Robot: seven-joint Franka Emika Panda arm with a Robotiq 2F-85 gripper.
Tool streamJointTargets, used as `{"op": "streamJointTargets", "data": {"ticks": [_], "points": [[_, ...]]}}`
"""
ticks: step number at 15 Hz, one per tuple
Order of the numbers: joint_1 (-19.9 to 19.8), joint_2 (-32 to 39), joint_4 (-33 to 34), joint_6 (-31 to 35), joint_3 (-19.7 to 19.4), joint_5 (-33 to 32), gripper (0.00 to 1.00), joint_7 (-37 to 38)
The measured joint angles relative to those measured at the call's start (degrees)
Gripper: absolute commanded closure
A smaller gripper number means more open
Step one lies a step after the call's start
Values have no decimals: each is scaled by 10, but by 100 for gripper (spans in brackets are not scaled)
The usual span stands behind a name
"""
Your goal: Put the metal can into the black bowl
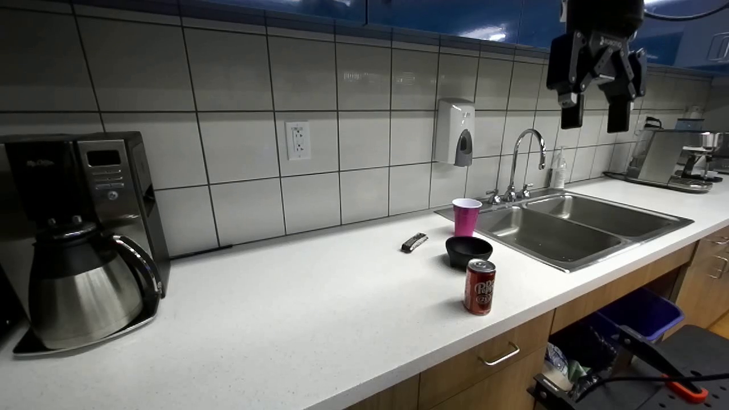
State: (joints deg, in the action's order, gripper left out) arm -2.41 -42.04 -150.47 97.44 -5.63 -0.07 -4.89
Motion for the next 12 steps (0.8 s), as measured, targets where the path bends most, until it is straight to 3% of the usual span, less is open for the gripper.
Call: {"op": "streamJointTargets", "data": {"ticks": [12], "points": [[1, 2, -86, 140, 12, -26, 0, 0]]}}
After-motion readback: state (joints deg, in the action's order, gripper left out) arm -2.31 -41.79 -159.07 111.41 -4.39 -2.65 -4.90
